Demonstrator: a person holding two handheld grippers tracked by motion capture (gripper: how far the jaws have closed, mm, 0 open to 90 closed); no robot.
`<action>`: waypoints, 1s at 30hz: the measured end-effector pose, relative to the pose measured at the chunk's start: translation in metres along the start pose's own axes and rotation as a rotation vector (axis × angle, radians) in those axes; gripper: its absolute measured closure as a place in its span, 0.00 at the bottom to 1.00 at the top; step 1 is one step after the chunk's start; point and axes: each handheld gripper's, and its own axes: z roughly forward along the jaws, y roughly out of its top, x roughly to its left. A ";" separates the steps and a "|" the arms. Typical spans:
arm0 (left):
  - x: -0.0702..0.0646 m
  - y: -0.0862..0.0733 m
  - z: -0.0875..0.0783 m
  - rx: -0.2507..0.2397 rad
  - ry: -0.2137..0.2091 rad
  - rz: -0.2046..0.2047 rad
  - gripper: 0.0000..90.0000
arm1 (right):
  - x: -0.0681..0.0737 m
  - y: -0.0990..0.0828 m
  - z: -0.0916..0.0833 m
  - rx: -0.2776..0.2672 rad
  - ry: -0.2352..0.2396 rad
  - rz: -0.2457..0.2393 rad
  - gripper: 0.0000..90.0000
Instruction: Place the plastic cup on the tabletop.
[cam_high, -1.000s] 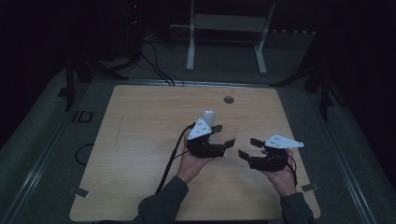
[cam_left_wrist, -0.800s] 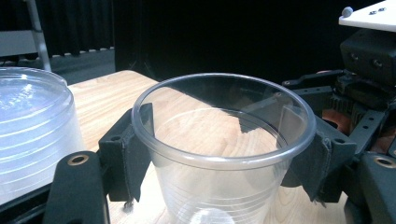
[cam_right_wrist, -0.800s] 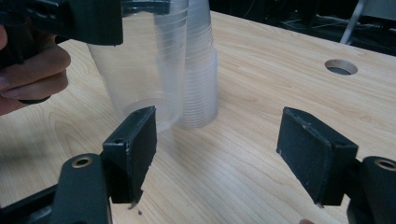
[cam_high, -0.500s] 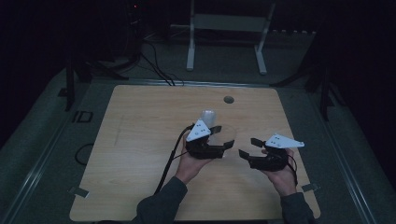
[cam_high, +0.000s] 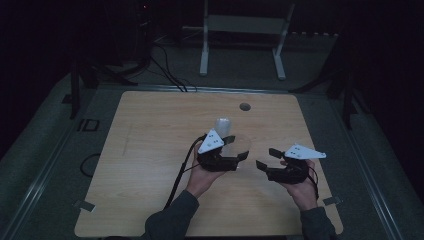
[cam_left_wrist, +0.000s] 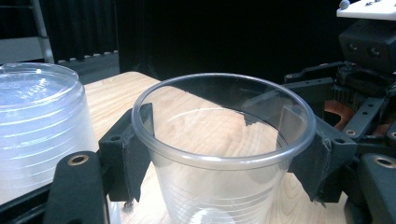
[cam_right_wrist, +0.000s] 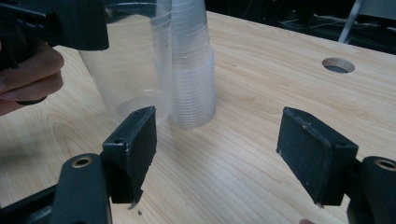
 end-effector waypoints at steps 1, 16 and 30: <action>0.000 0.000 0.000 -0.001 0.000 0.000 0.31 | 0.000 0.000 0.000 0.000 0.000 0.001 0.31; 0.000 -0.010 -0.002 -0.014 0.002 0.027 0.31 | 0.000 0.000 0.000 -0.002 0.001 0.000 0.31; -0.004 -0.018 0.003 -0.008 -0.013 0.033 0.31 | 0.000 -0.001 -0.001 -0.005 -0.001 0.005 0.31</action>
